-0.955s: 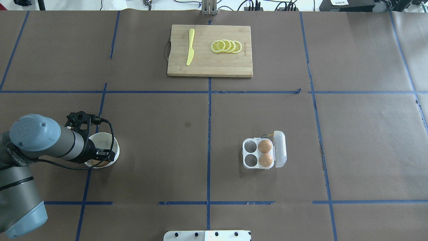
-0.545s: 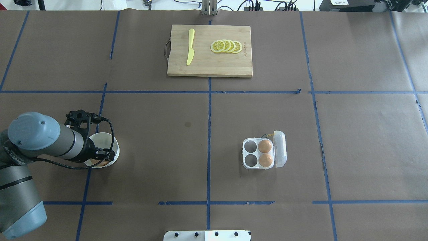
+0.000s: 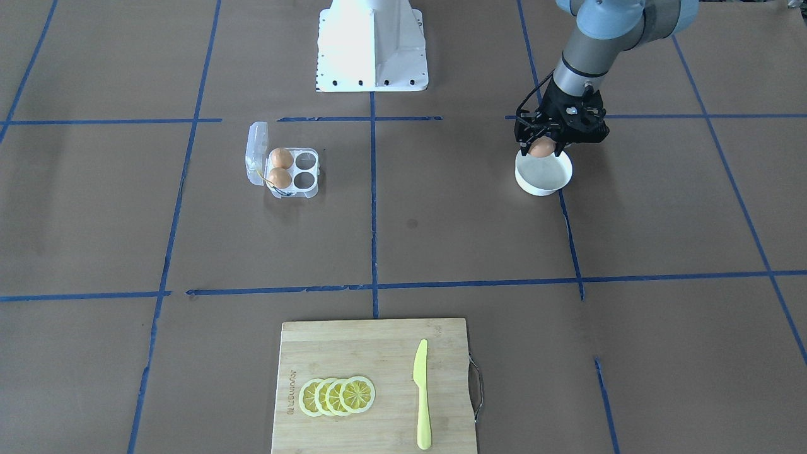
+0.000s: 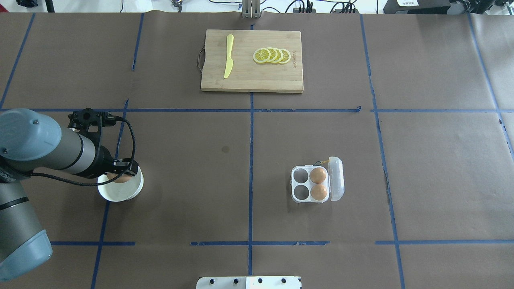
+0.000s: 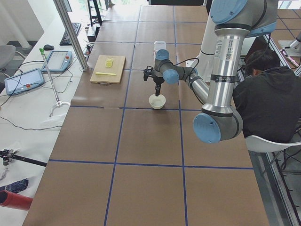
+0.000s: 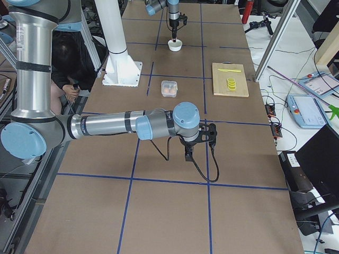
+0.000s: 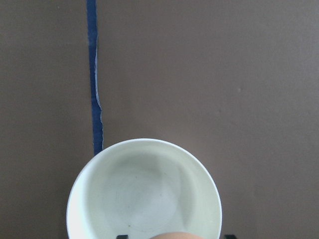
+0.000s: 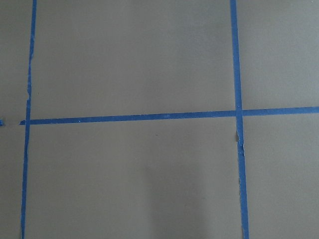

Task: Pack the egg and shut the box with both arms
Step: 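Lift the egg with the left gripper and carry it over the carton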

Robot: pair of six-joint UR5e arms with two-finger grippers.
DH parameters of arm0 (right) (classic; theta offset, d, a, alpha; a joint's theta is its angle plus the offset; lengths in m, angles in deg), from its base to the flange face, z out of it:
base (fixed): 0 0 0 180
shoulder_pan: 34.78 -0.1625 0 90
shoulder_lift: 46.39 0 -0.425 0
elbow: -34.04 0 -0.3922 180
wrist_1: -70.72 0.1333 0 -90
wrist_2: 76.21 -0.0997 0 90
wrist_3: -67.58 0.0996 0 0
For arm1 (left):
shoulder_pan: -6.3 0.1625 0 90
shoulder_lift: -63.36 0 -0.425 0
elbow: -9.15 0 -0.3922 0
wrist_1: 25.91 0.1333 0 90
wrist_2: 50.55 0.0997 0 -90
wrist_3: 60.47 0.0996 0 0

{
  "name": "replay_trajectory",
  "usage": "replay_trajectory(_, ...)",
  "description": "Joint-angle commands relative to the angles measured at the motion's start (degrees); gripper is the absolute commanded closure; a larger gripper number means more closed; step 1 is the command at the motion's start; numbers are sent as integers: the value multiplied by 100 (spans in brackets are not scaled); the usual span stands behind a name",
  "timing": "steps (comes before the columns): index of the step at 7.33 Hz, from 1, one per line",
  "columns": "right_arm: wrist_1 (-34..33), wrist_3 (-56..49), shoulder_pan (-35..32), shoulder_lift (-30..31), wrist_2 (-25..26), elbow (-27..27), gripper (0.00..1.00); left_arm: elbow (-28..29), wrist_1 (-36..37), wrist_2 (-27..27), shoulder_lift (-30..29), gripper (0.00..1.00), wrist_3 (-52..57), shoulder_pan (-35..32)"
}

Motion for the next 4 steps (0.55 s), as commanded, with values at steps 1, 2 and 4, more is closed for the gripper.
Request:
replay_trajectory(1,0,8,-6,-24,-16,-35,0,106,35,-13,-919,100,-1251,-42)
replay_trajectory(2,0,-1,-6,-24,27,-53,0,491,-401,-22,-1577,100,-2025,19)
replay_trajectory(4,0,-1,-6,-32,19,-53,0,1342,-3141,-13,-1786,100,-3694,431)
